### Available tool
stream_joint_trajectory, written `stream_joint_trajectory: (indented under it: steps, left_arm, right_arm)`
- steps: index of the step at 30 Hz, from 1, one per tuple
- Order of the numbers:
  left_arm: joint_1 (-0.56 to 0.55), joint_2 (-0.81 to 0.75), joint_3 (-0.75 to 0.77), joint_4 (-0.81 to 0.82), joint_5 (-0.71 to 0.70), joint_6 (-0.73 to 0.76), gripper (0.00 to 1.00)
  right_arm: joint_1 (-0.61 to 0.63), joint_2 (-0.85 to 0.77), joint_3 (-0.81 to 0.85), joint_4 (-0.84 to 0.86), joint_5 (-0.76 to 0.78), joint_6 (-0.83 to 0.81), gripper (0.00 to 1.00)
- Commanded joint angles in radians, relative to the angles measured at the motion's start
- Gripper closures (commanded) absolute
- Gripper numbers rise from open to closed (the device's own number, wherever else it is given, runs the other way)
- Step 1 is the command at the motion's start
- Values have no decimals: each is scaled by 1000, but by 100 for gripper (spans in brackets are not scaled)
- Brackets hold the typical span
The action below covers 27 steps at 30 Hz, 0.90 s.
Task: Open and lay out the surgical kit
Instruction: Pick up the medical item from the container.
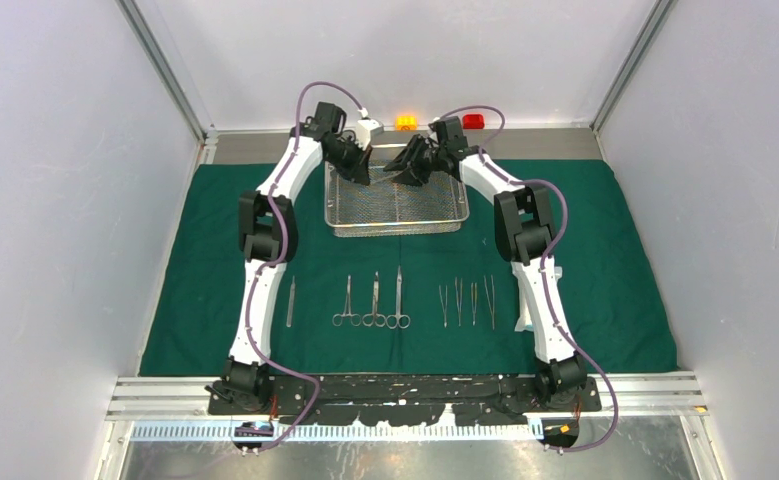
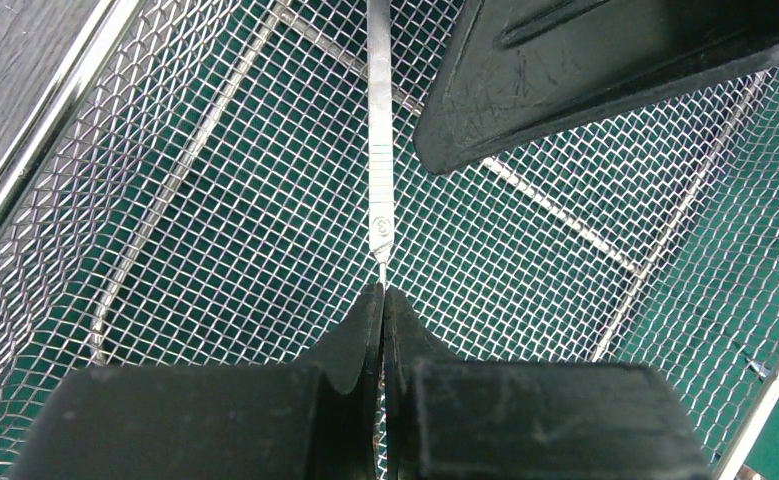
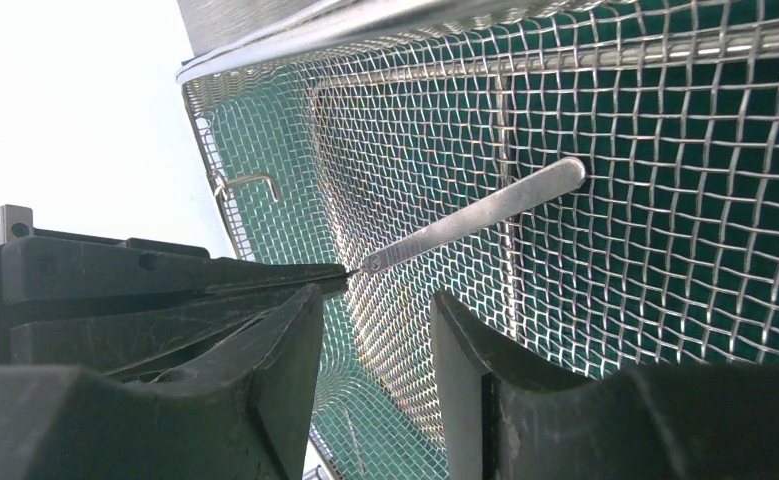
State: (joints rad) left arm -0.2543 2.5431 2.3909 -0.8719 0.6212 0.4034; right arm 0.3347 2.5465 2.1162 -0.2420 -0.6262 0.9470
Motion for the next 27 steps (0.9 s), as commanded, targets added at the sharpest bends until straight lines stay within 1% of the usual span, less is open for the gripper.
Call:
stream_joint_trajectory:
  steps: [1,12,27]
  left_arm:
    - [-5,-61,-1,22,4,0,100]
    - [-10,-61,4,22,1,2,100]
    - [-17,-70,-9,19,2,-3,100]
  right_arm:
    - [12,0,-10,31,-1,21,52]
    - [18,-30,-38,-29,19,-9,53]
    - [29,-24,-43,-33,28,22,53]
